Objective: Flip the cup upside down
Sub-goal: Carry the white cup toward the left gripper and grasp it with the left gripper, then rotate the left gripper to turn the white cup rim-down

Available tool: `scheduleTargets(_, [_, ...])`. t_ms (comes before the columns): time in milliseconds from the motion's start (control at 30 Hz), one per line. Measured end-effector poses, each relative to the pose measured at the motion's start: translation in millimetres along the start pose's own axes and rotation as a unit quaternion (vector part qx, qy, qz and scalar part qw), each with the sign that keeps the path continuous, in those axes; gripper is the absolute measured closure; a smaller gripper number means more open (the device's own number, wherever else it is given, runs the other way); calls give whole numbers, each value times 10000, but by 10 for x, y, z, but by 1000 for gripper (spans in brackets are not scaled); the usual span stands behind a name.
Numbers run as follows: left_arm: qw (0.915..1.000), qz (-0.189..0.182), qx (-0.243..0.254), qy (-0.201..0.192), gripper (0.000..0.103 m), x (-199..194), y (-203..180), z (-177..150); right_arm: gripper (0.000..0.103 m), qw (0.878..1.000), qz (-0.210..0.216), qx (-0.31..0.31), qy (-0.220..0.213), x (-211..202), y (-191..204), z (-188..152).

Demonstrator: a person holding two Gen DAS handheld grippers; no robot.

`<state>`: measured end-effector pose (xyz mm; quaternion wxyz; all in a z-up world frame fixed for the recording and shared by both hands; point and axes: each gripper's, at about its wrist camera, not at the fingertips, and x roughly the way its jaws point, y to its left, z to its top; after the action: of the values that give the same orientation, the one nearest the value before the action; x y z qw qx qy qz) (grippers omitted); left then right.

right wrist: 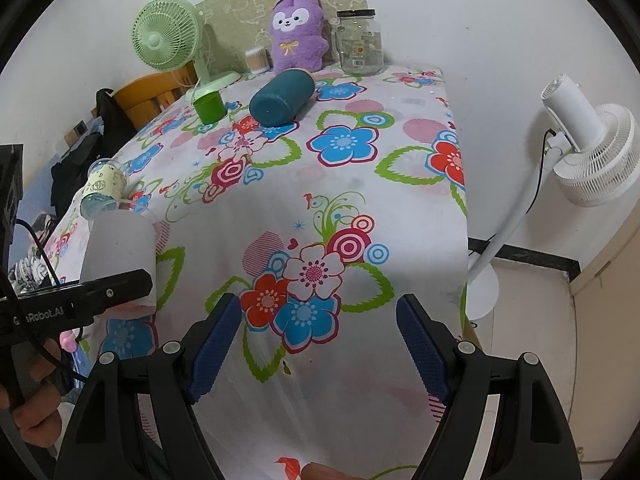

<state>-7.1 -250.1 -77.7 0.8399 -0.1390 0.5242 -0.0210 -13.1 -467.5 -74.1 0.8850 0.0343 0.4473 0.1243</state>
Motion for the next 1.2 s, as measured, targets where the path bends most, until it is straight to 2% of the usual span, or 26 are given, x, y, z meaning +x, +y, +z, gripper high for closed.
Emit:
scheduleTargets(233, [9999, -67, 63, -58, 40, -22, 5, -23, 21, 10000, 6, 88, 1, -7, -19, -27])
scheduleTargets(467, [9997, 27, 228, -11, 42, -42, 36, -15, 21, 9997, 85, 223, 3, 37, -40, -48])
scheduleTargets(700, [9970, 195, 639, 386, 42, -32, 122, 146, 21, 9996, 163, 227, -52, 77, 4, -33])
scheduleTargets(833, [9934, 207, 886, 694, 42, -23, 151, 268, 21, 9997, 179, 151, -87, 80, 65, -26])
scheduleTargets(1033, [9864, 265, 1326, 937, 42, -96, 153, 357, 21, 9997, 183, 125, -113, 70, 100, -32])
scheduleTargets(1200, [9710, 375, 1878, 1429, 42, -106, 122, 442, 21, 9997, 211, 122, -102, 69, 125, -36])
